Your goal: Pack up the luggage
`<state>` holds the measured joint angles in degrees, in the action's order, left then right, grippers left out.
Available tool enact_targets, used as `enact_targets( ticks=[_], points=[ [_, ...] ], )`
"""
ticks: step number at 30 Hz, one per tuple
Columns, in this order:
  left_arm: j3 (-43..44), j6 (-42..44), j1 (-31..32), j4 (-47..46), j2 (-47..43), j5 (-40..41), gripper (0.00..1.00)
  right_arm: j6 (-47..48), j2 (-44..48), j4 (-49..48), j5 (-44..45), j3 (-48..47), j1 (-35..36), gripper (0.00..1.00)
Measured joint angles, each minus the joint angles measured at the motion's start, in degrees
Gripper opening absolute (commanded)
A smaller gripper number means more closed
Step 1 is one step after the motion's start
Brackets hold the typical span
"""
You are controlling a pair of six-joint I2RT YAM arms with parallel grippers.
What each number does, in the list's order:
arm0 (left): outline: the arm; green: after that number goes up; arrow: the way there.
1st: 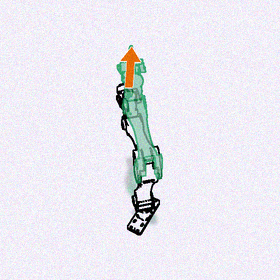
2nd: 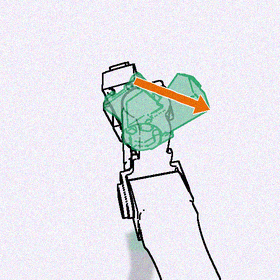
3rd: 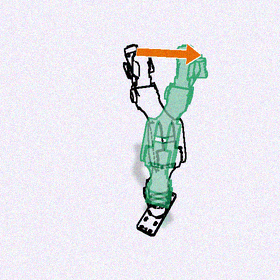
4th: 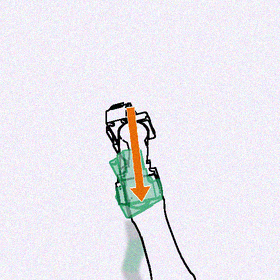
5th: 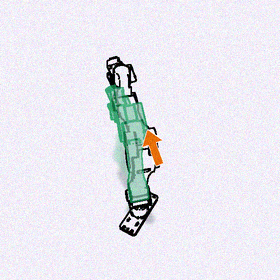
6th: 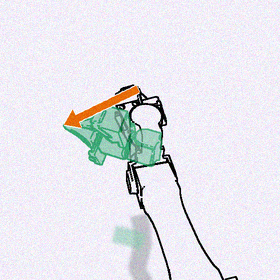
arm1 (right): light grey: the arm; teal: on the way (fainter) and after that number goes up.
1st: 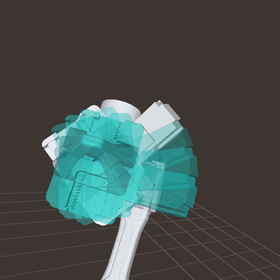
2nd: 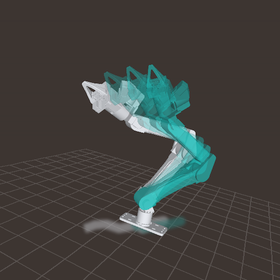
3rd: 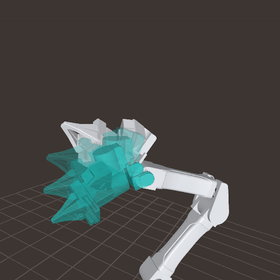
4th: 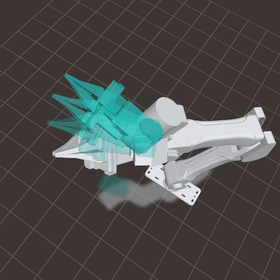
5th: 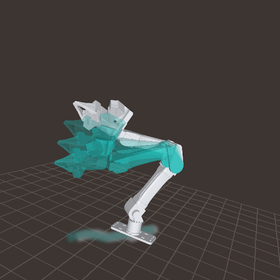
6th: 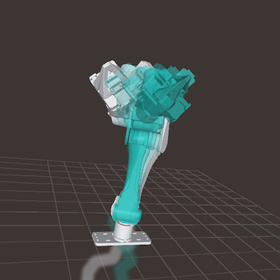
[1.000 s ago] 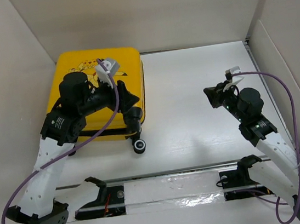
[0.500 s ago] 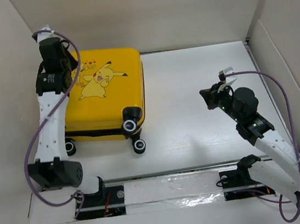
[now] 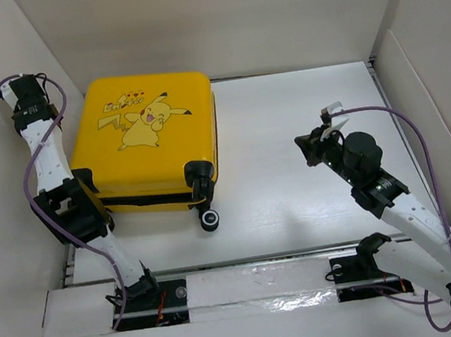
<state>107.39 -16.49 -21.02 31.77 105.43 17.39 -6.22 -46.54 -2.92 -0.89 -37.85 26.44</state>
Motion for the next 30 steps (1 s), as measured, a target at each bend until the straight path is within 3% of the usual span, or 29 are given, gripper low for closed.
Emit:
enact_targets(
  ticks=[10, 19, 23, 30],
  points=[
    [-2.82, 0.28, 0.94, -3.45, 8.83, -3.67, 0.00, 0.46, -1.20, 0.02, 3.06, -0.15, 2.08, 0.00],
    [-20.52, -5.31, 0.13, -17.84, 8.70, -10.43, 0.00, 0.48, -0.37, 0.96, 7.17, -0.26, 2.54, 0.00],
    [-26.40, -8.61, 2.82, -25.59, 6.32, -11.63, 0.00, 0.42, 0.98, 1.84, 11.61, -0.26, 2.54, 0.00],
    [-39.47, -15.13, 13.42, -34.99, -2.05, -14.03, 0.00, 0.13, 1.25, 4.94, 18.40, -0.72, 1.70, 0.00]
  ],
)
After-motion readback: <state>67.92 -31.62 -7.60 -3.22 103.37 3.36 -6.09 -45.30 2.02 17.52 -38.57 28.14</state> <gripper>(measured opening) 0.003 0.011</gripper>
